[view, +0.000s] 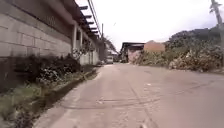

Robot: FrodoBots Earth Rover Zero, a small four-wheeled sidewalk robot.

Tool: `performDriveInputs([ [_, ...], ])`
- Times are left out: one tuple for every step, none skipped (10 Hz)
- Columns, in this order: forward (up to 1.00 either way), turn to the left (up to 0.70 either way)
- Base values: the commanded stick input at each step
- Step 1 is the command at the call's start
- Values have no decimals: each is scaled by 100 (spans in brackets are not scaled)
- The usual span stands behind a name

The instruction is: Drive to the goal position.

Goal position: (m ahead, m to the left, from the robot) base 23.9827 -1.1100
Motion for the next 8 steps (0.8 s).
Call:
performDriveInputs([
  [100,0],
  [100,0],
  [100,0],
  [100,0],
  [100,0],
  [100,0],
  [100,0],
  [100,0],
])
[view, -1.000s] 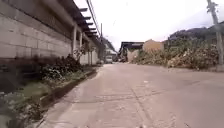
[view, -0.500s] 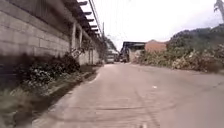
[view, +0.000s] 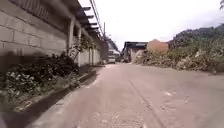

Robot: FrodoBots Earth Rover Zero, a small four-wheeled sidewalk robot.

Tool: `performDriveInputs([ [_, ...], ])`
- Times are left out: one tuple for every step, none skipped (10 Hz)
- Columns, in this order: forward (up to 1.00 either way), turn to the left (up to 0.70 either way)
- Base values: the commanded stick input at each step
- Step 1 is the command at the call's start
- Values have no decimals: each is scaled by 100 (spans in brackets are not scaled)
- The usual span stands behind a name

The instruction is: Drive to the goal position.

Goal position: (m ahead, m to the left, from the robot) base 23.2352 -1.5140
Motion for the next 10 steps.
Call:
performDriveInputs([
  [100,0],
  [100,0],
  [100,0],
  [100,0],
  [100,0],
  [100,0],
  [100,0],
  [100,0],
  [100,0],
  [100,0],
])
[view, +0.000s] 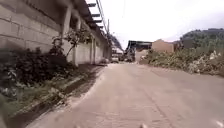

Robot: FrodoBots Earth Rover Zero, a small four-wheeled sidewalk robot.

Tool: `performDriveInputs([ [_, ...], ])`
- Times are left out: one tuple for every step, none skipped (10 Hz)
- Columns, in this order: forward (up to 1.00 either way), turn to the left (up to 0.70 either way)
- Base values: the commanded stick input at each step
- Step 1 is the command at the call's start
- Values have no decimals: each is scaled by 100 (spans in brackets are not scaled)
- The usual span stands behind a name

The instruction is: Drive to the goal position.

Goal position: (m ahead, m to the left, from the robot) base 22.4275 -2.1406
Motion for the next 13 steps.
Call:
performDriveInputs([
  [100,0],
  [100,0],
  [100,0],
  [100,0],
  [100,0],
  [100,0],
  [100,0],
  [100,-11],
  [100,-30],
  [100,-37],
  [100,-37],
  [100,-37],
  [100,-25],
])
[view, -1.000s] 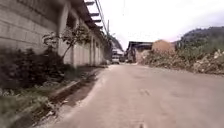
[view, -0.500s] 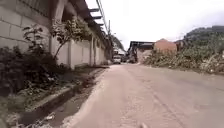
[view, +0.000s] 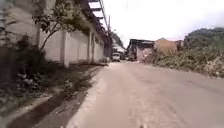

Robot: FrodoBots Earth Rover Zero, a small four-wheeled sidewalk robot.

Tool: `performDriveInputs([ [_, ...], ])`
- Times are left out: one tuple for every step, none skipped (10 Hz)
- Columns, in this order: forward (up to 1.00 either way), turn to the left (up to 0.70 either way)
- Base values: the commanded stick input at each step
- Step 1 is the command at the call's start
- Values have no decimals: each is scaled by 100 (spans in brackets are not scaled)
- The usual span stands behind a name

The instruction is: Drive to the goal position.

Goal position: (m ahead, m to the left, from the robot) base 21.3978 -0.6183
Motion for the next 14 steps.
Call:
performDriveInputs([
  [100,-10],
  [100,0],
  [100,0],
  [100,0],
  [100,0],
  [100,0],
  [100,0],
  [100,0],
  [100,0],
  [100,0],
  [100,0],
  [100,0],
  [100,0],
  [100,0],
])
